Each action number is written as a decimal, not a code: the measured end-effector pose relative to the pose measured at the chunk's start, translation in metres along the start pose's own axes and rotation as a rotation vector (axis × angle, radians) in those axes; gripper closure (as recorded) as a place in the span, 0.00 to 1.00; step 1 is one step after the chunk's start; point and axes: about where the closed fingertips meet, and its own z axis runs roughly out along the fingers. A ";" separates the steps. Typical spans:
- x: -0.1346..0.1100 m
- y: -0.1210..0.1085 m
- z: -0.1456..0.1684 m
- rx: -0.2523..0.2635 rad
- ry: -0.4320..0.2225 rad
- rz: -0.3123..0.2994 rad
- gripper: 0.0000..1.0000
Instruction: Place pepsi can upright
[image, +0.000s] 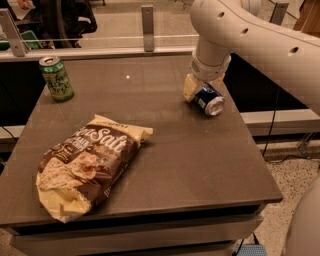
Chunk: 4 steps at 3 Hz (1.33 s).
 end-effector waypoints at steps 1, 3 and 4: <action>-0.004 0.003 -0.008 -0.018 -0.033 -0.006 0.63; -0.032 0.026 -0.046 -0.156 -0.293 -0.081 1.00; -0.046 0.036 -0.062 -0.286 -0.511 -0.101 1.00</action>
Offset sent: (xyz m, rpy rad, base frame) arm -0.0013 0.0391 0.0686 0.2033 -0.2054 0.1714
